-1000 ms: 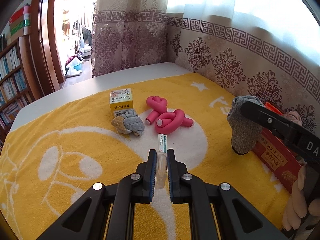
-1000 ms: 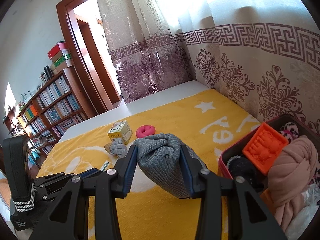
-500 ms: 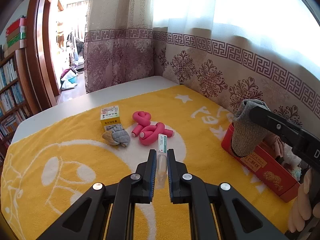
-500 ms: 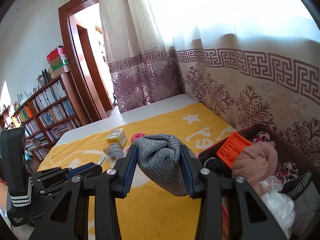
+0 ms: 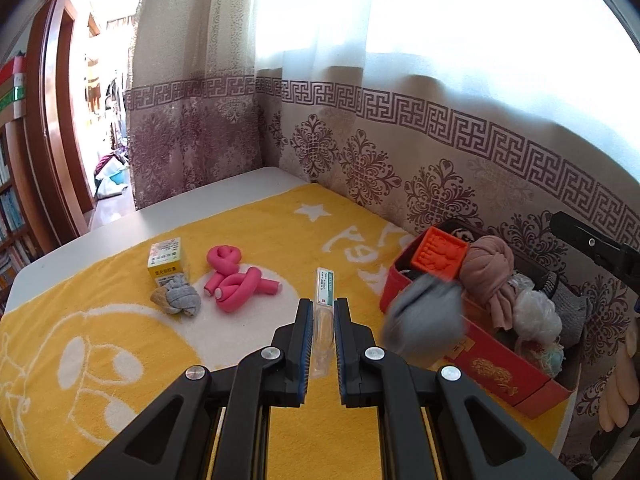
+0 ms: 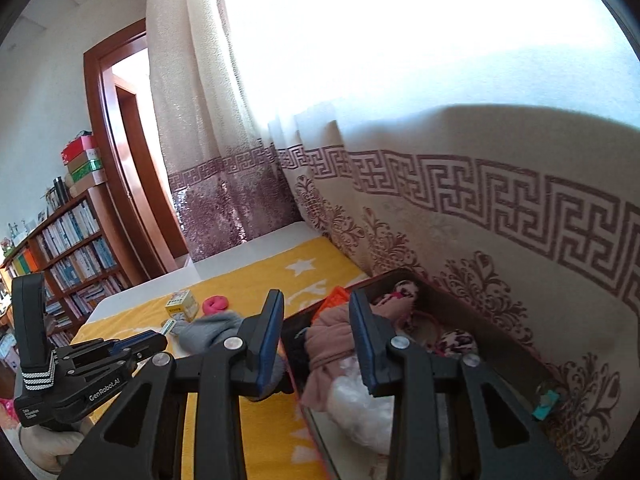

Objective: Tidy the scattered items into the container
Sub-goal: 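Drop the grey sock into the red box with the right tool while left tool holds the vial, then grasp the grey sleeve with black tips with the right tool, then carry the grey sleeve into the red box with the right tool while left tool holds the vial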

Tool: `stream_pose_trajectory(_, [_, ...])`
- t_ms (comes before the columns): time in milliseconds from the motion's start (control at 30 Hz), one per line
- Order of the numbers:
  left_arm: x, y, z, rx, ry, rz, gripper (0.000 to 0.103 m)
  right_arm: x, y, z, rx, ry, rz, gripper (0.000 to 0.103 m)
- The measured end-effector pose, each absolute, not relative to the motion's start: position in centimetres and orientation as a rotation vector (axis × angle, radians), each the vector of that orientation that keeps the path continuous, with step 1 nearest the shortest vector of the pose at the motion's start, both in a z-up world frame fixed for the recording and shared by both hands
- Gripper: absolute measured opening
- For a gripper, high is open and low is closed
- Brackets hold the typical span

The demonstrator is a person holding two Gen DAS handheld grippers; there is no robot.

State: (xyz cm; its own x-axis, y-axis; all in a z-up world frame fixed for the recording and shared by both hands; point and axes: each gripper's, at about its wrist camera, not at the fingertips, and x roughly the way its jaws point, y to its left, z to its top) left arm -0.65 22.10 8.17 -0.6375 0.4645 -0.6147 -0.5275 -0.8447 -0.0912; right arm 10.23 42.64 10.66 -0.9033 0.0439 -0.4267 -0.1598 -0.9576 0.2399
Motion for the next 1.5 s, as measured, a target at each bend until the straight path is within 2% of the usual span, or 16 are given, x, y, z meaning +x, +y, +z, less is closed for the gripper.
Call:
stream_pose_trajectory(100, [-0.8,23.1,8.0,-0.884,0.138,2.416,0.011,10.6,43.2,10.3,-0.677,0.444,2.951,0.037])
stream_pose_trajectory(200, [-1.0,22.8,7.9,-0.894,0.128,2.427,0.011,10.6,41.7,9.8,-0.729,0.400,3.018,0.037])
stream_pose_trajectory(300, [-1.2,21.3,7.9,-0.901,0.099,2.461,0.011,9.8,39.0,8.8,-0.858,0.347,3.119,0.038])
stream_pose_trajectory(433, [-1.8,18.6,8.0,-0.909,0.043,2.509,0.011,8.1,35.5,6.4,-1.079,0.370,3.169,0.040])
stream_pose_trajectory(500, [-2.1,17.4,8.1,-0.914,0.018,2.526,0.011,7.2,33.8,5.6,-1.154,0.341,3.198,0.052])
stream_pose_trajectory(567, [-2.2,16.4,8.0,-0.916,-0.003,2.536,0.011,6.2,32.2,4.9,-1.182,0.272,3.210,0.086])
stream_pose_trajectory(700, [-2.2,14.6,7.9,-0.921,-0.041,2.550,0.011,3.1,30.5,3.7,-1.235,0.200,3.145,0.087])
stream_pose_trajectory(900, [-2.5,12.7,7.9,-0.931,-0.095,2.569,0.011,-1.2,30.1,1.5,-1.458,0.407,3.006,0.088])
stream_pose_trajectory(967, [-2.7,12.6,7.7,-0.939,-0.105,2.565,0.011,-1.9,29.8,1.0,-1.451,0.381,2.970,0.095])
stream_pose_trajectory(1033, [-2.8,12.6,7.5,-0.947,-0.107,2.560,0.011,-2.3,29.5,0.7,-1.450,0.367,2.958,0.098])
stream_pose_trajectory(1200, [-2.9,13.1,7.1,-0.965,-0.096,2.550,0.011,-3.1,28.4,-0.1,-1.445,0.184,2.916,0.095])
stream_pose_trajectory(1267, [-2.9,13.2,6.9,-0.969,-0.091,2.548,0.011,-3.0,28.3,-0.4,-1.438,0.152,2.918,0.083])
stream_pose_trajectory(1367, [-2.8,13.5,6.8,-0.973,-0.083,2.543,0.011,-2.4,28.8,0.1,-1.408,0.180,2.931,0.074])
stream_pose_trajectory(1500, [-2.7,13.9,6.9,-0.970,-0.074,2.536,0.011,-1.2,30.1,1.3,-1.363,0.296,2.961,0.070])
